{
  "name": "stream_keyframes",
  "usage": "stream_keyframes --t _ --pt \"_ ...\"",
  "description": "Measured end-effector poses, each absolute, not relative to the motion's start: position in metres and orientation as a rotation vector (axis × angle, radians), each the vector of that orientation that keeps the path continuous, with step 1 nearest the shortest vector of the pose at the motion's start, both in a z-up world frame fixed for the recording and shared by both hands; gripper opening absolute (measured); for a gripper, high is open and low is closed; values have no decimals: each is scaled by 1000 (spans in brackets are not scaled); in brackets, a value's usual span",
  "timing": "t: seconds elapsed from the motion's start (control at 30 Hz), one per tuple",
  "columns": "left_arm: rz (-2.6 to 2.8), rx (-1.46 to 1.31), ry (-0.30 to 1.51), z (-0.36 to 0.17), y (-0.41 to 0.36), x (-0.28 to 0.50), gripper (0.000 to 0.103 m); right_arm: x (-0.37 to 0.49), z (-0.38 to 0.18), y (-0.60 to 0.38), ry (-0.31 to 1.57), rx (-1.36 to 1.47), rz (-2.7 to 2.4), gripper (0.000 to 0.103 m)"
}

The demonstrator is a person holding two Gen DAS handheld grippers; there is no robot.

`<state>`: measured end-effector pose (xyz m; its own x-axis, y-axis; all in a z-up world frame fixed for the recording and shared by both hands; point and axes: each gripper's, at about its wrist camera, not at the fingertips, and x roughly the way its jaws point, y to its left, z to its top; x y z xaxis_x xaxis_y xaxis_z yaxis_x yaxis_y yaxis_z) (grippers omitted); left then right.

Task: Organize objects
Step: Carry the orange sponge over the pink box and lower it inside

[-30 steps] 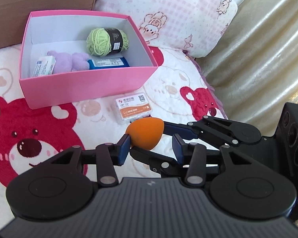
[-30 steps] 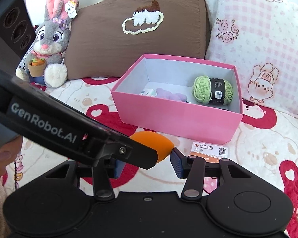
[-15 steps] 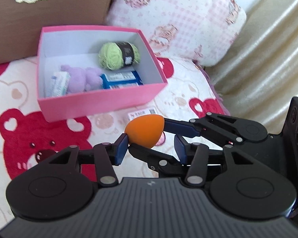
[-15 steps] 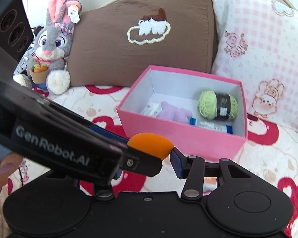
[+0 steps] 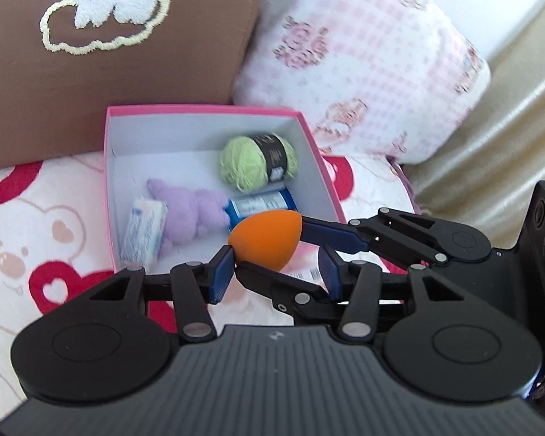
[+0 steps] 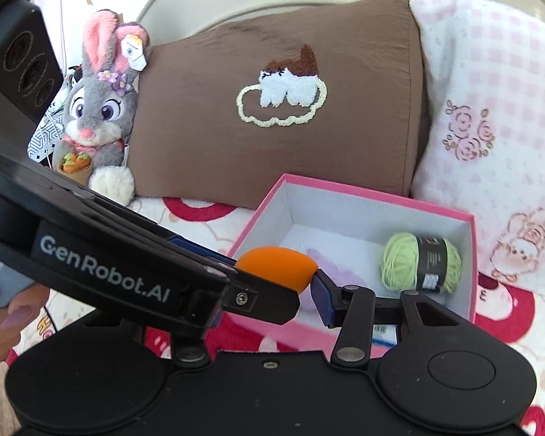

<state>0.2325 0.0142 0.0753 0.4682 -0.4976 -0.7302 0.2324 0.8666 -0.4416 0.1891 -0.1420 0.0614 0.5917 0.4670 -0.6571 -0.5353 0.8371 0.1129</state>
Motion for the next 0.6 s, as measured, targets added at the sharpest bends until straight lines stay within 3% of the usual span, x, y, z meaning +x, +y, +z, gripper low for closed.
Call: stream_keyframes --t 0.6 --pt "-312 -410 1067 -10 4 373 47 339 -7 -150 923 75 512 52"
